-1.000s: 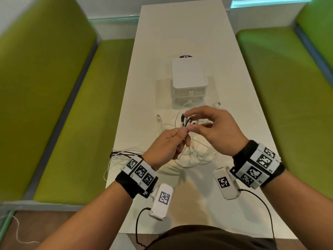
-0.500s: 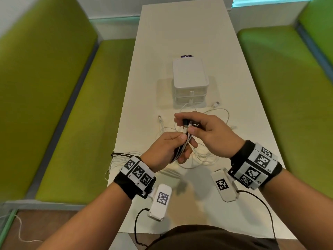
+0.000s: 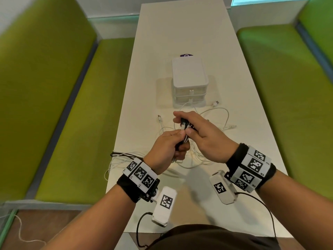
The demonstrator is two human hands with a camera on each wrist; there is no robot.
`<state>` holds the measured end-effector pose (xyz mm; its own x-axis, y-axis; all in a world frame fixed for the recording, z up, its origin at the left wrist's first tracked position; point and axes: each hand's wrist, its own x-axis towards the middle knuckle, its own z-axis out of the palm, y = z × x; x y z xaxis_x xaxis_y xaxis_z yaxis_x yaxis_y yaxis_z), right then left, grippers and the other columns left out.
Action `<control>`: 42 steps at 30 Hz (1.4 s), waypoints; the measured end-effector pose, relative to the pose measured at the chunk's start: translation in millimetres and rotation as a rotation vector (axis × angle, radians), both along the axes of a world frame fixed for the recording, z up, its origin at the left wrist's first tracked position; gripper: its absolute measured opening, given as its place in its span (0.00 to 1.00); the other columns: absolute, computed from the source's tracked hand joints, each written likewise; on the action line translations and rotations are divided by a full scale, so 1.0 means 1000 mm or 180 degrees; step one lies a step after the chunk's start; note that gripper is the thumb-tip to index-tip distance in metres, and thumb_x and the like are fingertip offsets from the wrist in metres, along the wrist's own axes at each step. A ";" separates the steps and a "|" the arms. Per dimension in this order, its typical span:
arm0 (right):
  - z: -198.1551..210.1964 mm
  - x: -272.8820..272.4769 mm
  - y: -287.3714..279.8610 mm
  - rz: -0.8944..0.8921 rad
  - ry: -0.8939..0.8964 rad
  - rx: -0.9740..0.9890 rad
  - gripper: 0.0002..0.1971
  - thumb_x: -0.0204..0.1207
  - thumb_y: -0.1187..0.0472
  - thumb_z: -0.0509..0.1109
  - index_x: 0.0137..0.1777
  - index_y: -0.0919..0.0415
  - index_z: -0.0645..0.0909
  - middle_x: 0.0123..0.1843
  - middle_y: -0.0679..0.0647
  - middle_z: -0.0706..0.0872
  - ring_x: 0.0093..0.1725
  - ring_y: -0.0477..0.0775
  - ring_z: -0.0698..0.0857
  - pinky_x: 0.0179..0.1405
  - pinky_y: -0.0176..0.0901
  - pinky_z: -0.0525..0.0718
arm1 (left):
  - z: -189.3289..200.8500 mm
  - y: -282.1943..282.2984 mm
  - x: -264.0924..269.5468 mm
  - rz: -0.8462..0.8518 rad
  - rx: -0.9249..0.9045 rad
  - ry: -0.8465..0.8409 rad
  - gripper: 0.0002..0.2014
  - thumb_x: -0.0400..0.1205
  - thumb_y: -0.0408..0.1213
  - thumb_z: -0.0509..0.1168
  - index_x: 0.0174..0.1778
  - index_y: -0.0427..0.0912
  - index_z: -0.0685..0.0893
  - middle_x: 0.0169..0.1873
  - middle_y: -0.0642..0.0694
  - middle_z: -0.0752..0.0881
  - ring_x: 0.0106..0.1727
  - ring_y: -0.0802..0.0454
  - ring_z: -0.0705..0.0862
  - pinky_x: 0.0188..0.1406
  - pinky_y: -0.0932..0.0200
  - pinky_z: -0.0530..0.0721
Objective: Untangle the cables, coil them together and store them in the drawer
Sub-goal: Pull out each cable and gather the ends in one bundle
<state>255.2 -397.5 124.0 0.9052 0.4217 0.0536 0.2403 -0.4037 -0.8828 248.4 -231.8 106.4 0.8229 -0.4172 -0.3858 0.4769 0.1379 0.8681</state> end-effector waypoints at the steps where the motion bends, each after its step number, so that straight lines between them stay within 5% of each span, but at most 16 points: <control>1: -0.001 0.002 -0.002 -0.0012 -0.0016 -0.0051 0.25 0.88 0.70 0.58 0.84 0.57 0.68 0.73 0.51 0.80 0.74 0.39 0.76 0.72 0.31 0.74 | 0.001 0.001 0.000 0.0011 0.0011 0.0025 0.14 0.91 0.39 0.54 0.40 0.40 0.74 0.26 0.47 0.66 0.27 0.53 0.59 0.30 0.55 0.53; 6: -0.002 0.006 -0.008 -0.0074 0.0039 -0.0060 0.23 0.88 0.67 0.63 0.82 0.54 0.73 0.68 0.48 0.84 0.53 0.30 0.83 0.57 0.30 0.78 | 0.004 0.004 0.003 -0.0054 -0.0144 0.0263 0.15 0.90 0.38 0.54 0.44 0.36 0.80 0.28 0.47 0.66 0.29 0.53 0.60 0.32 0.57 0.56; 10: -0.009 0.006 -0.006 -0.0345 0.0534 0.0754 0.27 0.85 0.58 0.67 0.83 0.45 0.67 0.75 0.48 0.81 0.72 0.45 0.82 0.72 0.47 0.81 | 0.011 0.003 0.008 0.0105 -0.0351 0.0260 0.06 0.80 0.38 0.60 0.39 0.40 0.73 0.29 0.48 0.64 0.29 0.55 0.59 0.32 0.59 0.56; 13: -0.018 0.010 -0.009 -0.0741 0.1211 0.1131 0.26 0.68 0.66 0.69 0.70 0.59 0.81 0.61 0.59 0.89 0.60 0.57 0.89 0.69 0.65 0.83 | 0.017 0.004 0.017 0.0431 -0.0699 0.0251 0.05 0.76 0.35 0.59 0.37 0.42 0.69 0.29 0.48 0.63 0.28 0.55 0.61 0.30 0.61 0.60; 16: -0.027 -0.002 -0.002 0.0049 0.1264 0.0134 0.18 0.68 0.68 0.70 0.58 0.57 0.88 0.56 0.52 0.93 0.57 0.48 0.90 0.65 0.45 0.84 | 0.023 0.009 0.025 0.0660 -0.1065 0.0070 0.07 0.81 0.38 0.57 0.39 0.40 0.71 0.29 0.48 0.66 0.27 0.55 0.66 0.30 0.63 0.68; 18: -0.035 -0.011 0.007 0.0206 0.0892 -0.0473 0.04 0.77 0.59 0.75 0.50 0.51 0.90 0.47 0.44 0.93 0.50 0.39 0.89 0.58 0.33 0.82 | 0.026 0.014 0.029 0.0664 -0.1031 -0.0172 0.09 0.85 0.40 0.56 0.41 0.40 0.72 0.28 0.46 0.68 0.28 0.52 0.69 0.33 0.59 0.71; 19: -0.037 -0.013 0.009 0.0135 0.0784 -0.0541 0.05 0.80 0.54 0.74 0.44 0.51 0.90 0.41 0.44 0.92 0.44 0.39 0.88 0.51 0.32 0.81 | 0.028 0.017 0.031 0.0667 -0.0936 -0.0286 0.10 0.87 0.41 0.55 0.43 0.40 0.73 0.28 0.45 0.68 0.28 0.49 0.71 0.35 0.56 0.74; 21: -0.041 -0.011 0.008 -0.0030 0.0691 -0.0507 0.14 0.83 0.48 0.71 0.38 0.52 0.88 0.33 0.44 0.89 0.35 0.39 0.85 0.40 0.30 0.77 | 0.031 0.025 0.034 0.0630 -0.0446 -0.0464 0.11 0.90 0.41 0.53 0.45 0.40 0.73 0.26 0.47 0.66 0.24 0.48 0.71 0.34 0.50 0.80; 23: -0.046 -0.003 0.000 -0.0156 0.0461 -0.0604 0.15 0.83 0.49 0.72 0.35 0.51 0.85 0.32 0.42 0.88 0.36 0.38 0.85 0.44 0.31 0.76 | 0.028 0.035 0.034 0.0375 0.0613 -0.0801 0.12 0.91 0.41 0.54 0.42 0.43 0.72 0.25 0.52 0.68 0.23 0.53 0.68 0.28 0.53 0.76; 26: -0.053 0.010 -0.011 -0.0203 0.0081 -0.1042 0.14 0.83 0.50 0.71 0.38 0.56 0.84 0.37 0.46 0.86 0.42 0.48 0.85 0.54 0.53 0.80 | 0.017 0.045 0.030 -0.0468 0.2414 -0.1619 0.09 0.88 0.46 0.60 0.41 0.51 0.74 0.30 0.56 0.78 0.29 0.58 0.74 0.32 0.55 0.73; 28: -0.052 0.014 -0.012 -0.0240 -0.0006 -0.1096 0.14 0.82 0.51 0.72 0.41 0.60 0.85 0.39 0.49 0.83 0.42 0.51 0.82 0.49 0.54 0.80 | 0.008 0.046 0.024 -0.1008 0.3172 -0.2000 0.10 0.84 0.50 0.65 0.43 0.52 0.73 0.38 0.55 0.83 0.35 0.59 0.79 0.37 0.55 0.74; 31: -0.048 0.012 -0.011 -0.0507 -0.0135 -0.0929 0.19 0.76 0.44 0.77 0.37 0.59 0.82 0.37 0.49 0.82 0.39 0.50 0.80 0.42 0.47 0.77 | 0.003 0.049 0.018 -0.1361 0.3367 -0.2048 0.12 0.82 0.50 0.69 0.40 0.53 0.74 0.35 0.56 0.87 0.32 0.62 0.82 0.38 0.57 0.77; 36: -0.049 0.013 -0.016 -0.0826 0.0528 -0.0933 0.31 0.73 0.32 0.73 0.35 0.64 0.79 0.30 0.57 0.83 0.31 0.52 0.79 0.37 0.47 0.80 | 0.019 0.057 0.027 0.0219 0.1685 -0.1361 0.16 0.82 0.36 0.72 0.34 0.45 0.72 0.25 0.56 0.70 0.29 0.56 0.73 0.29 0.69 0.74; 39: -0.044 0.012 -0.013 -0.0729 0.0773 -0.0482 0.14 0.84 0.49 0.69 0.41 0.57 0.83 0.37 0.57 0.88 0.36 0.52 0.85 0.38 0.52 0.91 | 0.013 0.056 0.038 -0.0161 0.2784 -0.1718 0.14 0.81 0.41 0.72 0.37 0.41 0.74 0.27 0.54 0.73 0.29 0.54 0.74 0.30 0.61 0.73; 42: -0.036 0.014 -0.018 -0.0549 0.0260 -0.0643 0.08 0.84 0.61 0.68 0.44 0.52 0.86 0.42 0.45 0.88 0.41 0.46 0.85 0.46 0.47 0.86 | -0.006 0.056 0.039 -0.0647 0.4041 -0.1579 0.17 0.80 0.46 0.73 0.36 0.48 0.70 0.34 0.50 0.82 0.36 0.48 0.83 0.37 0.52 0.80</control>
<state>269.1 -415.5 88.0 0.9624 0.2557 -0.0922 0.0840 -0.6023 -0.7939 287.6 -175.8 100.7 0.9523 -0.1311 -0.2756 -0.0005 -0.9037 0.4282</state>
